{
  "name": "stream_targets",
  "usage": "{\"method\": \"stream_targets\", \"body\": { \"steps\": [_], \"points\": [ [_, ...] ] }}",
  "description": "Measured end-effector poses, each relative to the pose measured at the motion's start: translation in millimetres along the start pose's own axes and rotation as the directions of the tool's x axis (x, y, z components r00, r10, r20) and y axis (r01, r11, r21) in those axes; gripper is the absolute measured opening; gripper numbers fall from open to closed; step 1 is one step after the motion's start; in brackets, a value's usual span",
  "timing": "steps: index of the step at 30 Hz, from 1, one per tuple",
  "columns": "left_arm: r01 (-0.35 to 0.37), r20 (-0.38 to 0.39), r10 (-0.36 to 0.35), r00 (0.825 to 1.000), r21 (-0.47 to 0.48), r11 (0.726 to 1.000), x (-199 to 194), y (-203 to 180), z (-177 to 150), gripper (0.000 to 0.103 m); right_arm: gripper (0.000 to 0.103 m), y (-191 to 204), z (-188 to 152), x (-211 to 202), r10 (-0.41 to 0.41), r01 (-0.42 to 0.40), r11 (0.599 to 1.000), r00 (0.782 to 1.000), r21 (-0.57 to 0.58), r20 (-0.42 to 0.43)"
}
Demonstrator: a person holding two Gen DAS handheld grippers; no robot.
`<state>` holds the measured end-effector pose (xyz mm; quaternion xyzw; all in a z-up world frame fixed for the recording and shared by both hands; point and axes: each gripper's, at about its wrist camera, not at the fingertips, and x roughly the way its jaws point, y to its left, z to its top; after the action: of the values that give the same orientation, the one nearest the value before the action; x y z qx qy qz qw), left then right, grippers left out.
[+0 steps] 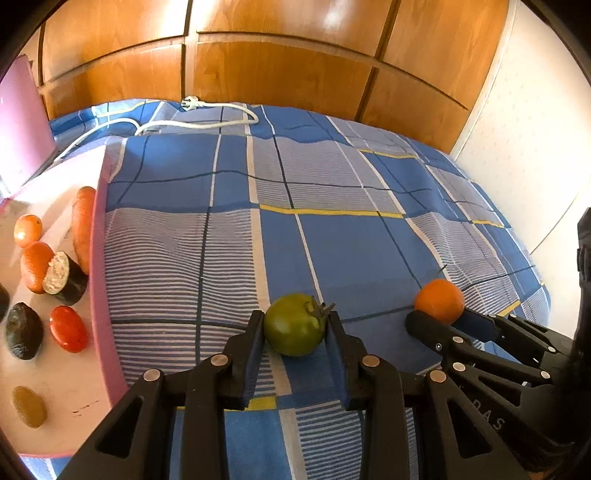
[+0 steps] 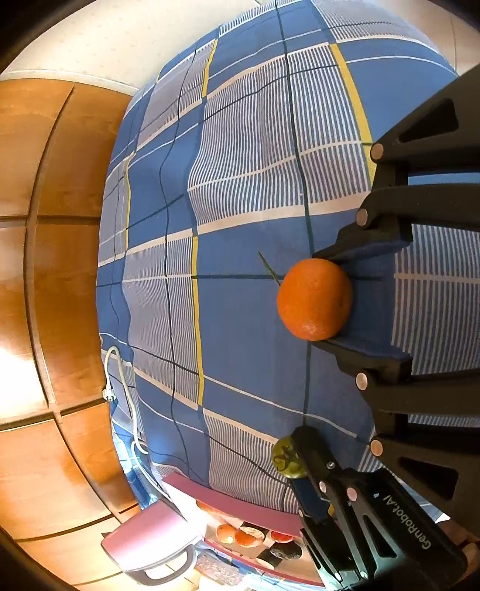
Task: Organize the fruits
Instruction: 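Lift and carry the mandarin and green tomato over the white tray with both tools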
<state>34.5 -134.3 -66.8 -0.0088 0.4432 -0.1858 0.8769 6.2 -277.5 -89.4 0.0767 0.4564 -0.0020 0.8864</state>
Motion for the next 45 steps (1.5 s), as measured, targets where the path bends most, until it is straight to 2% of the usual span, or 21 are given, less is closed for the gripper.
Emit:
{"method": "stream_targets", "body": {
  "steps": [12,27,45],
  "points": [
    [-0.027,0.091,0.027,0.995,-0.007,1.0,-32.5,3.9,6.3,0.032,0.037,11.8,4.4,-17.0,0.023,-0.022,1.0,0.998,-0.016,0.051],
    [-0.057,0.136,0.064,0.989,-0.059,0.997,-55.9,22.2,5.7,0.033,0.037,33.5,9.7,-24.4,0.068,-0.064,0.996,0.995,-0.056,0.07],
    [-0.117,0.158,0.154,0.975,-0.218,0.969,-76.6,86.9,9.4,0.033,0.037,92.8,29.2,-25.8,0.194,-0.178,0.963,0.979,-0.202,0.06]
  ]
}}
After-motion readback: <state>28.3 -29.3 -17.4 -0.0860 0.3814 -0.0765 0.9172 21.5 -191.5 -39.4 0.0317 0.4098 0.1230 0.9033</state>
